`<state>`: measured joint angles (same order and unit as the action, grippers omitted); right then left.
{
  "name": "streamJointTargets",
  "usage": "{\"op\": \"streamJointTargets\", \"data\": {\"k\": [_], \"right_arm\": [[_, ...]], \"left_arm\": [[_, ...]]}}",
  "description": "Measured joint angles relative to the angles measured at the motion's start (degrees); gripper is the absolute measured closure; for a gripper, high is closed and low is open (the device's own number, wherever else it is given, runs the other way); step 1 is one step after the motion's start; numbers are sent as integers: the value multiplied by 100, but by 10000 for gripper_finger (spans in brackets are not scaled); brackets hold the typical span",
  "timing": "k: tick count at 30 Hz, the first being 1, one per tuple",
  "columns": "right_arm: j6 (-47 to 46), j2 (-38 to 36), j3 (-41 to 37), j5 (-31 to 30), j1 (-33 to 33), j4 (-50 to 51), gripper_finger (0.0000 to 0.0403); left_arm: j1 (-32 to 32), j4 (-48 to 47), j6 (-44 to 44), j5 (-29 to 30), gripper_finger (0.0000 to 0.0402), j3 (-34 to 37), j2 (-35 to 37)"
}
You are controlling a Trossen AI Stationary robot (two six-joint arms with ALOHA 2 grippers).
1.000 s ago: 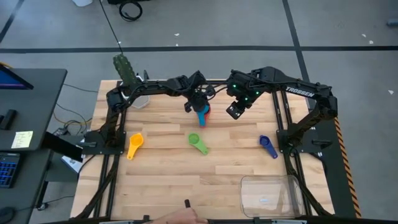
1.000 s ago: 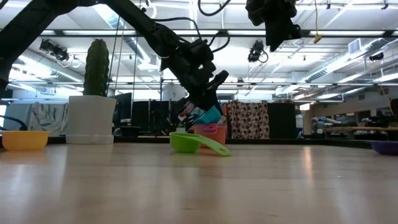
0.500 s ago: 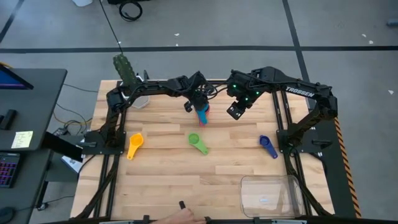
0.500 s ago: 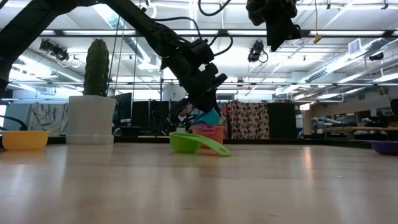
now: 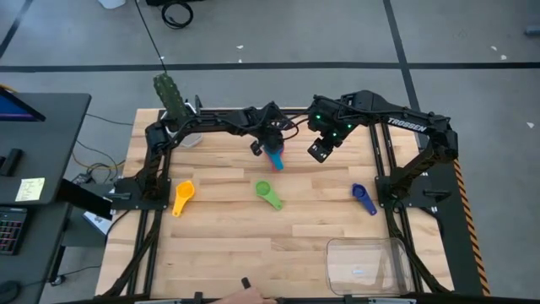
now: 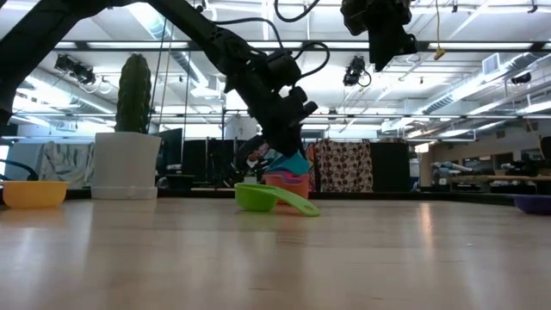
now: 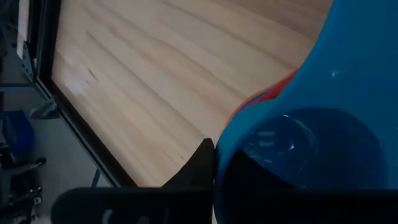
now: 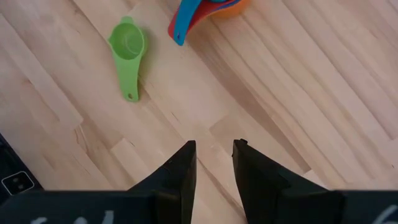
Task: Nest measuring cups in basket
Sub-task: Stack the light blue measuring cup on top of the red measuring cup, then stack the yellow measuring cup on top of the light blue measuring cup
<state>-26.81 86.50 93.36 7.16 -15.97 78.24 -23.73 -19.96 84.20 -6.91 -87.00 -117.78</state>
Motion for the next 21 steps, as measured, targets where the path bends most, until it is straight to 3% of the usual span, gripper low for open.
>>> {"op": "streamJointTargets", "data": {"k": [4, 14, 21], "right_arm": [[0, 0, 0, 11, 0, 9, 293], [107, 0, 0, 11, 0, 11, 293], [179, 0, 0, 11, 0, 11, 293]], "left_arm": [[-2, -70, 2, 37, 388, 0, 2], [44, -239, 46, 768, 314, 0, 2], [92, -180, -106, 1035, 309, 2, 99]]}}
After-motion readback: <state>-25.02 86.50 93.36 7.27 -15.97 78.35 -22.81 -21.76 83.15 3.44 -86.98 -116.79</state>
